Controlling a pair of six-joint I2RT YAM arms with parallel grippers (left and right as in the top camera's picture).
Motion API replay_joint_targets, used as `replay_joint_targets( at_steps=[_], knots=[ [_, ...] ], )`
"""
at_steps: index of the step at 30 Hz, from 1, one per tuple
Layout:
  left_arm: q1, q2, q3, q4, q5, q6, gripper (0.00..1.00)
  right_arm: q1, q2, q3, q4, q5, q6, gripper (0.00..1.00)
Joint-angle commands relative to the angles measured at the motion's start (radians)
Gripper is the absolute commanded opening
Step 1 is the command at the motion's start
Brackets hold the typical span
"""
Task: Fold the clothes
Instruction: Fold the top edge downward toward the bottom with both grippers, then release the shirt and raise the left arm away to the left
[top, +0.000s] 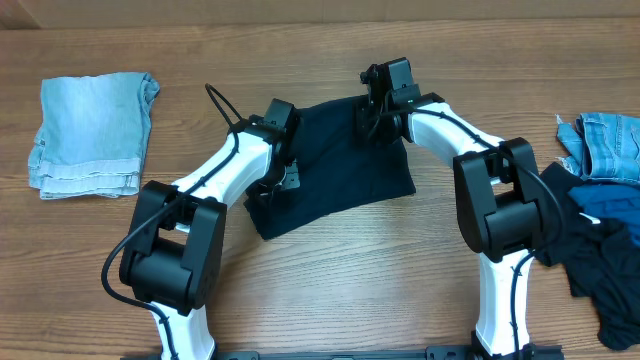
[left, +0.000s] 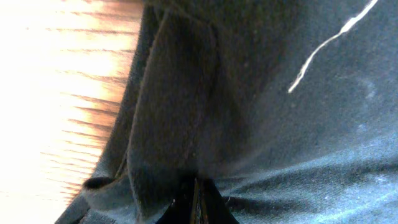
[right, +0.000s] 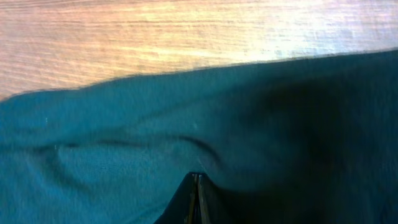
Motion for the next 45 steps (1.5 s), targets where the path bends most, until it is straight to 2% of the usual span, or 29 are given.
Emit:
replay_joint_targets(
  at_steps=[1,3,5,7,9,11,13,15,19,24,29,31,34,37,41,42,44,45],
  knots=[
    [0.019,-0.013,0.153,-0.022,0.005,0.050,0.07,-0.016,-0.139,0.000,-0.081,0.019,-0.015,0.04],
    [0.018,-0.015,0.271,-0.062,0.005,0.072,0.10,-0.016,-0.229,0.000,-0.185,0.018,-0.006,0.04],
    [0.019,-0.015,0.313,-0.055,0.003,0.084,0.15,-0.016,-0.256,0.000,-0.298,0.019,-0.004,0.04],
    [0.019,-0.014,0.304,-0.009,0.000,0.090,0.21,-0.016,-0.240,-0.003,-0.444,0.027,-0.005,0.04],
    [0.019,-0.009,0.270,0.056,-0.004,0.095,0.25,-0.016,-0.227,-0.030,-0.509,0.038,-0.005,0.04],
    [0.019,0.014,0.230,0.124,-0.006,0.098,0.23,-0.016,-0.227,-0.121,-0.512,0.038,-0.004,0.04],
    [0.019,0.054,0.209,0.180,-0.013,0.098,0.18,-0.016,-0.227,-0.225,-0.430,0.038,-0.003,0.04],
    [0.022,0.088,0.209,0.219,-0.046,0.098,0.17,-0.016,-0.227,-0.288,-0.353,0.042,0.003,0.04],
    [0.056,0.187,0.209,0.235,-0.058,0.109,0.16,-0.018,-0.227,-0.400,-0.304,0.121,0.050,0.04],
    [0.146,0.204,0.251,0.233,-0.052,0.178,0.17,-0.018,-0.227,-0.412,-0.352,0.129,0.049,0.04],
    [0.210,0.204,0.422,0.199,0.081,0.248,0.21,-0.018,-0.234,-0.408,-0.373,0.158,0.033,0.04],
    [0.206,0.203,0.506,0.145,0.084,0.251,0.22,-0.018,-0.268,-0.384,-0.362,0.154,0.018,0.04],
    [0.207,0.178,0.713,-0.086,0.090,0.246,0.21,-0.018,-0.393,-0.333,-0.362,0.144,0.014,0.04],
    [0.201,0.121,0.871,-0.316,0.027,0.201,0.08,-0.018,-0.561,-0.302,-0.360,0.113,0.014,0.05],
    [0.201,-0.069,0.954,-0.502,-0.116,0.115,0.15,-0.018,-0.786,-0.302,-0.354,0.090,0.014,0.35],
    [0.201,-0.119,0.954,-0.549,-0.152,0.078,0.15,-0.018,-0.808,-0.302,-0.355,0.090,0.014,0.40],
    [0.201,-0.210,0.954,-0.666,-0.206,-0.002,0.16,-0.018,-0.816,-0.302,-0.369,0.052,-0.076,0.53],
    [0.201,-0.248,0.954,-0.724,-0.227,-0.033,0.18,-0.024,-0.798,-0.302,-0.380,0.052,-0.091,0.56]
  ],
)
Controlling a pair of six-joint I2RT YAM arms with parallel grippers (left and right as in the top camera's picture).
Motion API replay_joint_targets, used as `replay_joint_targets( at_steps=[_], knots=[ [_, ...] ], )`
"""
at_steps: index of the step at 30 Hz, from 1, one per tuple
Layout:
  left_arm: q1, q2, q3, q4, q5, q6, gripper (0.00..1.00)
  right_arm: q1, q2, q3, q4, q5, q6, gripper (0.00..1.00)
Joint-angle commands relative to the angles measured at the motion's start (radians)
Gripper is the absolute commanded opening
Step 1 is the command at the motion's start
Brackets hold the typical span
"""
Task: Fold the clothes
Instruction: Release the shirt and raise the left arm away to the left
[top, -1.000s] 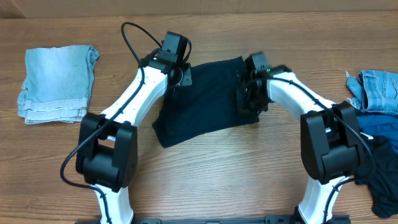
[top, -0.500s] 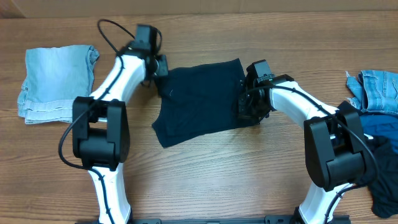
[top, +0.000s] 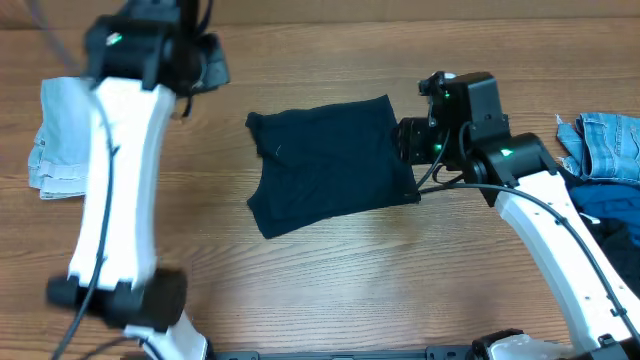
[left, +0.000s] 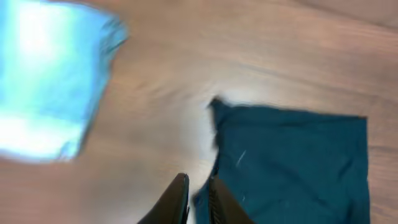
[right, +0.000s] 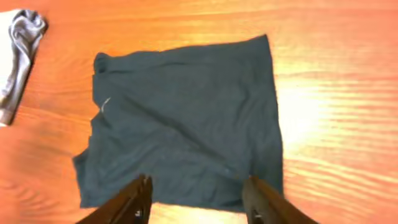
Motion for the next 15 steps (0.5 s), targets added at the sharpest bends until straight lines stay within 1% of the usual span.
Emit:
replay_joint_targets(
  at_steps=[1,3,5,6,7,8,10,12,15],
  knots=[
    [-0.006,-0.138,0.021,-0.138,-0.129,-0.149,0.21,-0.022,0.039,0.014,-0.020,-0.026,-0.070,0.56],
    [-0.006,-0.196,0.021,-0.228,-0.187,-0.181,0.34,-0.077,0.119,0.014,-0.005,-0.047,-0.078,0.57],
    [-0.006,-0.244,0.014,-0.230,-0.148,-0.170,0.50,-0.149,0.215,0.014,0.040,-0.151,-0.137,0.57],
    [-0.006,-0.251,0.014,-0.230,-0.130,-0.169,0.70,-0.174,0.259,0.014,0.062,-0.186,-0.160,0.58],
    [-0.006,-0.255,0.014,-0.230,-0.114,-0.169,1.00,-0.193,0.298,0.014,0.078,-0.216,-0.186,0.59],
    [-0.006,-0.253,0.014,-0.230,-0.109,-0.170,1.00,-0.219,0.357,0.014,0.102,-0.257,-0.205,0.60],
    [-0.006,-0.245,0.014,-0.230,-0.110,-0.170,1.00,-0.253,0.427,0.014,0.136,-0.272,-0.214,0.61],
    [-0.006,-0.240,0.014,-0.230,-0.110,-0.170,1.00,-0.280,0.480,0.014,0.175,-0.285,-0.234,0.65],
    [-0.006,-0.240,0.014,-0.230,-0.109,-0.170,1.00,-0.289,0.555,0.014,0.211,-0.417,-0.234,0.64]
  ],
)
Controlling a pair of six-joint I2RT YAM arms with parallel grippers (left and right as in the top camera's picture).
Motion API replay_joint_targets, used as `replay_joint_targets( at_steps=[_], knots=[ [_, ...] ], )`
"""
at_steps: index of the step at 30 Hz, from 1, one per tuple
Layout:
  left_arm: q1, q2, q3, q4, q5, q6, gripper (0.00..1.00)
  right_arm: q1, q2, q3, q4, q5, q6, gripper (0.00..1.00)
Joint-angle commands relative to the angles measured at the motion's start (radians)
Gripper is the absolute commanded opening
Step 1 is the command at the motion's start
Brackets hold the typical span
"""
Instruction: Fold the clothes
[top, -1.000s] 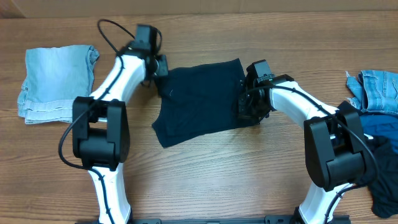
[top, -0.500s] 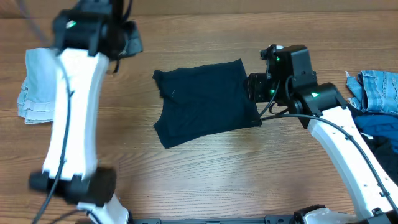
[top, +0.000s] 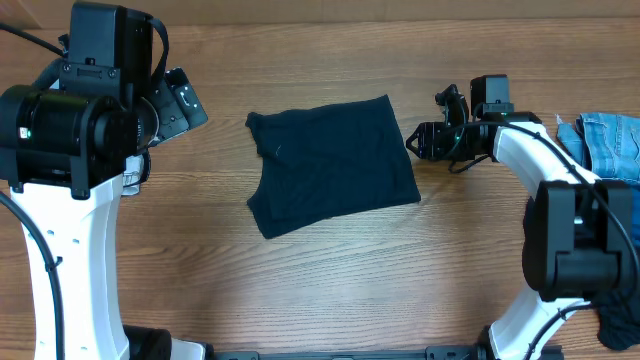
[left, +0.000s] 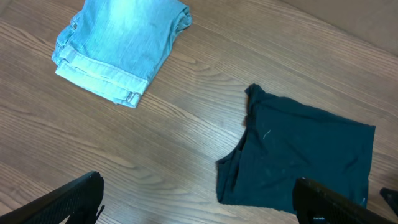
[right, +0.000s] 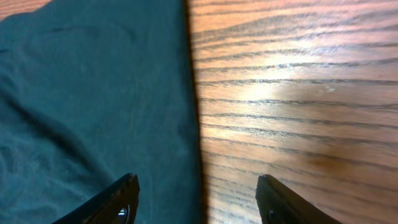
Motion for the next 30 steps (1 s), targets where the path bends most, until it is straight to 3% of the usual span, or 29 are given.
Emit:
replay_joint_targets(
  at_steps=[1,12,17,23,27,30],
  knots=[
    [-0.006,0.002,0.002,-0.002,0.008,-0.013,1.00,0.003,0.072,0.014,0.034,-0.142,-0.019,0.65],
    [-0.006,0.002,0.002,0.001,0.008,-0.013,1.00,0.115,0.138,0.014,0.089,-0.169,0.019,0.65],
    [-0.006,0.002,0.002,0.000,0.008,-0.013,1.00,0.109,0.138,0.014,0.093,-0.001,0.080,0.57],
    [-0.006,0.002,0.002,0.001,0.008,-0.013,1.00,-0.007,0.138,0.014,0.079,0.022,0.079,0.70],
    [-0.006,0.002,0.002,0.000,0.008,-0.013,1.00,-0.053,0.138,0.014,0.097,0.021,0.079,0.70],
    [-0.006,0.002,0.002,0.000,0.008,-0.013,1.00,0.021,0.138,0.013,0.092,0.042,0.079,0.70]
  ],
)
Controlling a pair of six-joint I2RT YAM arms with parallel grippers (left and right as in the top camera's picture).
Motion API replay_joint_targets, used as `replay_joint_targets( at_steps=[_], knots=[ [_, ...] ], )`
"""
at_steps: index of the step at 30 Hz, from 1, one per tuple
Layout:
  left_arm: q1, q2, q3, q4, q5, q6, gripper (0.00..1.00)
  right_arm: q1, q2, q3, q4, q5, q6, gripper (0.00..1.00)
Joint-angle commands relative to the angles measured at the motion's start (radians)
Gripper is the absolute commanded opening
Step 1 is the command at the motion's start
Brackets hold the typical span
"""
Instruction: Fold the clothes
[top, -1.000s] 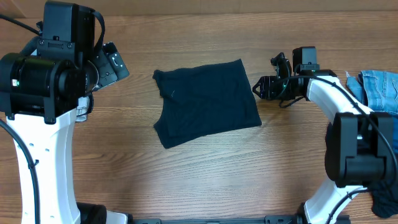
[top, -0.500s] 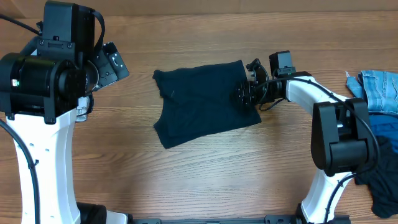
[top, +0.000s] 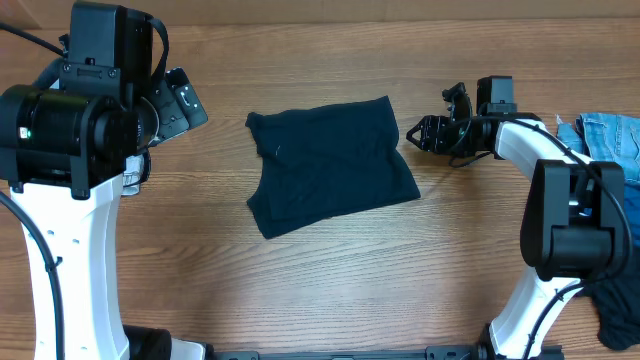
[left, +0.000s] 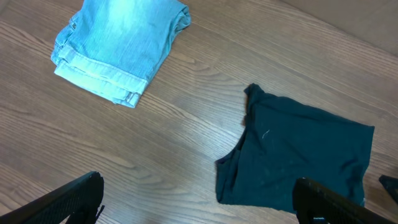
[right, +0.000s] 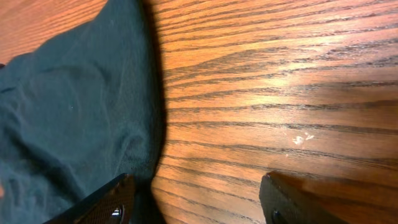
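Observation:
A dark teal garment (top: 330, 165) lies folded flat in the middle of the wooden table (top: 330, 280). My left gripper (top: 188, 100) hangs high over the table's left side, wide open and empty; its wrist view looks down on the garment (left: 298, 155). My right gripper (top: 425, 133) sits low at the garment's right edge, open. In the right wrist view, one finger (right: 106, 199) is at the cloth edge (right: 87, 118), the other finger (right: 305, 199) over bare wood.
Folded light-blue jeans (left: 121, 46) lie at the far left, mostly hidden under my left arm in the overhead view. At the right edge are unfolded denim (top: 610, 140) and dark clothes (top: 615, 310).
My right gripper has shifted and turned slightly beside the garment's right edge, still open. The left arm and the garment have not moved.
Both grippers were shut on the dark garment, pressed down at its left and top edges. Then both were off it, the left raised with its jaws narrow, the right open above the cloth. After that the left hung wide open and the right sat low at the right edge.

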Motion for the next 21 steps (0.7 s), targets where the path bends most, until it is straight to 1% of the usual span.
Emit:
replay_joint_targets(
  at_steps=[1,4,5,7,8,11,13,15,17,19,20,21],
  knots=[
    [-0.006,0.002,0.002,0.000,0.005,-0.013,1.00,0.091,0.031,-0.019,-0.015,0.116,0.008,0.69],
    [-0.006,0.002,0.002,0.000,0.005,-0.013,1.00,0.187,0.064,-0.019,-0.016,0.141,0.008,0.69],
    [-0.006,0.002,0.002,0.000,0.005,-0.013,1.00,0.193,0.065,-0.019,-0.016,0.149,0.020,0.69],
    [-0.006,0.002,0.002,0.000,0.005,-0.013,1.00,0.182,0.065,-0.019,-0.024,0.140,0.031,0.63],
    [-0.006,0.002,0.002,0.000,0.005,-0.013,1.00,0.173,0.065,-0.019,-0.036,0.113,0.030,0.63],
    [-0.006,0.002,0.002,0.000,0.005,-0.013,1.00,0.176,0.083,-0.019,-0.093,0.069,-0.062,0.62],
    [-0.006,0.002,0.002,0.000,0.005,-0.013,1.00,0.176,0.098,-0.019,-0.145,-0.007,-0.139,0.58],
    [-0.006,0.002,0.002,0.000,0.005,-0.013,1.00,0.176,0.098,-0.019,-0.157,-0.016,-0.156,0.58],
    [-0.006,0.002,0.002,0.000,0.005,-0.013,1.00,0.175,0.098,-0.019,-0.167,-0.059,-0.196,0.59],
    [-0.006,0.002,0.002,0.000,0.005,-0.013,1.00,0.158,0.098,-0.019,-0.158,-0.070,-0.187,0.59],
    [-0.006,0.002,0.002,0.000,0.005,-0.013,1.00,0.133,0.098,-0.018,-0.142,-0.066,-0.161,0.64],
    [-0.006,0.002,0.002,0.000,0.005,-0.013,1.00,0.094,0.098,-0.016,-0.131,-0.068,-0.140,0.66]
  ],
)
